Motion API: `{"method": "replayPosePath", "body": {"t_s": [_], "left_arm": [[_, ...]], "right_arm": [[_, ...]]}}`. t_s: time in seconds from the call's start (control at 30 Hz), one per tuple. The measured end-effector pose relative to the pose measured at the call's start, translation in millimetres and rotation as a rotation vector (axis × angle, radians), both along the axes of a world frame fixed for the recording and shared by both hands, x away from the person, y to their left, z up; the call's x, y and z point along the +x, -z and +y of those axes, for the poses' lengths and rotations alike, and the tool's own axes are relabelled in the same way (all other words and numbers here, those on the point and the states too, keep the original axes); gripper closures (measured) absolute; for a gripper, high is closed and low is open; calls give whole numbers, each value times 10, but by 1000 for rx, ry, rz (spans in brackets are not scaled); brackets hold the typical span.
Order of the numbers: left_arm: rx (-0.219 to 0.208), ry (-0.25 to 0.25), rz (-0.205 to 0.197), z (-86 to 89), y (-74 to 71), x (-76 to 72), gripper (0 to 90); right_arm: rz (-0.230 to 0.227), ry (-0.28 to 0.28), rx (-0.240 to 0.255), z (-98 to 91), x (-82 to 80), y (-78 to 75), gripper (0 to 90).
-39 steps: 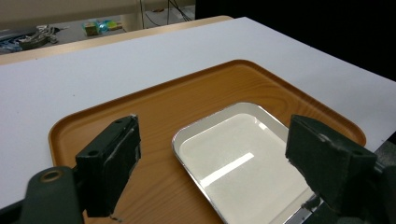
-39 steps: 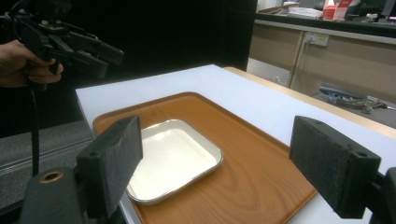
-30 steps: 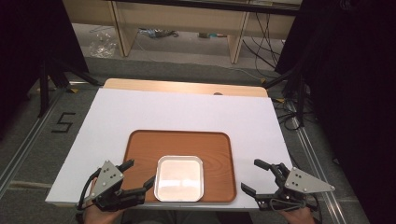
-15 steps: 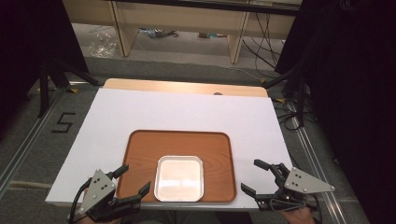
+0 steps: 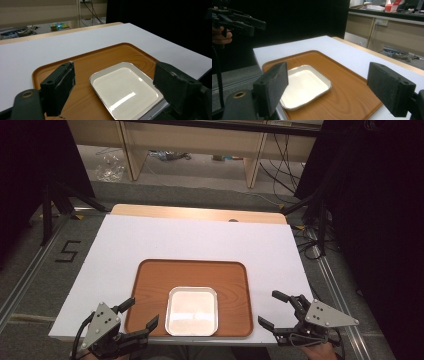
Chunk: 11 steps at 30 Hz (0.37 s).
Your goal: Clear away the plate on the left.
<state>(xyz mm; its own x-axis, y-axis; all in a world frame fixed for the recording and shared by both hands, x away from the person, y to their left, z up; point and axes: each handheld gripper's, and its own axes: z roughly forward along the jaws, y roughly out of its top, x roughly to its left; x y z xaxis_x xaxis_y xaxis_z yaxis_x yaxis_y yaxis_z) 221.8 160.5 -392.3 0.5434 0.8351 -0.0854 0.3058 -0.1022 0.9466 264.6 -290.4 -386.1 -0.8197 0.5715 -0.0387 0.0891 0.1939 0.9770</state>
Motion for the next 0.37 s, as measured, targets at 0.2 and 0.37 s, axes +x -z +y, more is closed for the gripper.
{"method": "replayPosePath", "body": {"t_s": [0.2, 0.37], "left_arm": [[11, 5, -1, -7, 4, 10, 176], [13, 8, 8, -6, 9, 24, 176]], "right_arm": [[4, 8, -2, 3, -5, 0, 183], [5, 2, -1, 2, -4, -2, 183]]}}
